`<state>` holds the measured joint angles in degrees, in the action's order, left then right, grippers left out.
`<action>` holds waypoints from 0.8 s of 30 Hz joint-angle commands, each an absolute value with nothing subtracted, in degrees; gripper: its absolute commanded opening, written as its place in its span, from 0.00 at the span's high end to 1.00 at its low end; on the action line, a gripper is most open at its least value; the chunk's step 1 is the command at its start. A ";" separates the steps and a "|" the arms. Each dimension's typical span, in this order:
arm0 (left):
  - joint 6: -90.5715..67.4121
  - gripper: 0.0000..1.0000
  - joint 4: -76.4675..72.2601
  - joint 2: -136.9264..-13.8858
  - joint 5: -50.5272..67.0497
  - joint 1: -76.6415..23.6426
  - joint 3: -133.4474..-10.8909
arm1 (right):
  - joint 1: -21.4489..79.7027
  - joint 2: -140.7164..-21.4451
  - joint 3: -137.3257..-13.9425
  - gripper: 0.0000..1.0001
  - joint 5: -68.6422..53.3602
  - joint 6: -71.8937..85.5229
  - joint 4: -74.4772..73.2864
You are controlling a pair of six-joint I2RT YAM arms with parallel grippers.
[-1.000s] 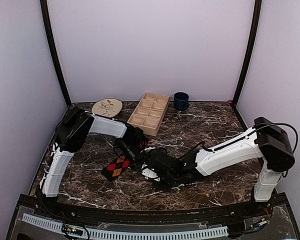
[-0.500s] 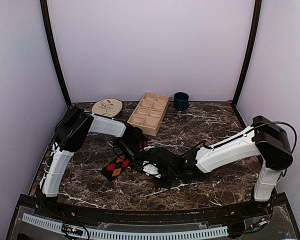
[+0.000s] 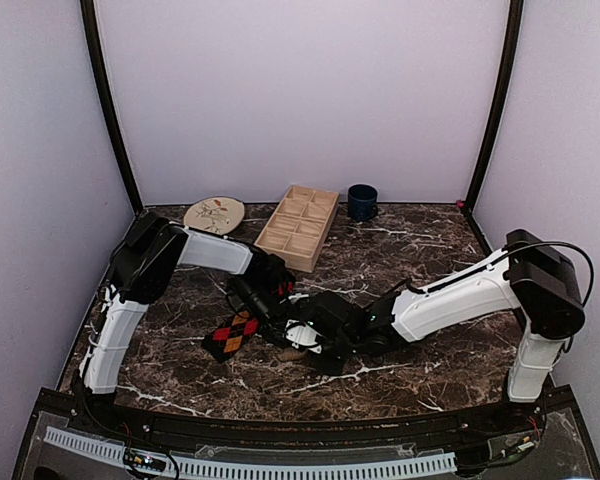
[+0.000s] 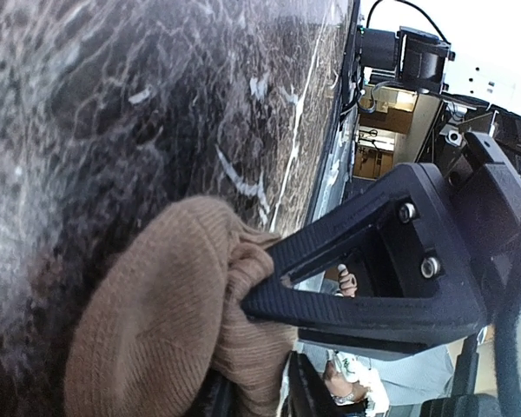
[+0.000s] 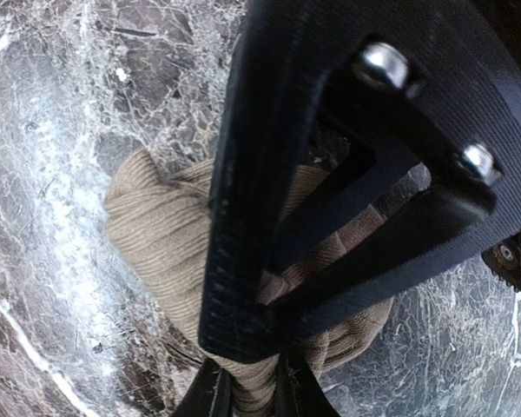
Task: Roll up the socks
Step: Roll the sock at the center of the board.
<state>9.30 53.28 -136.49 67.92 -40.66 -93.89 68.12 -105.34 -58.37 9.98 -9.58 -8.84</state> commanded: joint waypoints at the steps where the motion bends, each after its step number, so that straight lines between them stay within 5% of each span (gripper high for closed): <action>1: 5.40 0.69 50.61 -134.90 63.00 -40.87 -94.67 | 68.09 -106.93 -58.37 0.85 5.26 -8.71 -12.90; 8: 0.55 0.60 44.65 -132.32 58.61 -40.87 -93.63 | 68.11 -105.68 -57.37 0.86 4.66 -7.83 -14.94; 24: -11.33 0.59 32.65 -124.14 44.98 -40.87 -88.99 | 68.17 -103.30 -56.01 0.86 4.21 -6.60 -17.71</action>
<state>-7.05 39.20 -128.31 51.48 -41.41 -90.89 67.81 -104.14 -58.08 7.31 -7.62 -11.05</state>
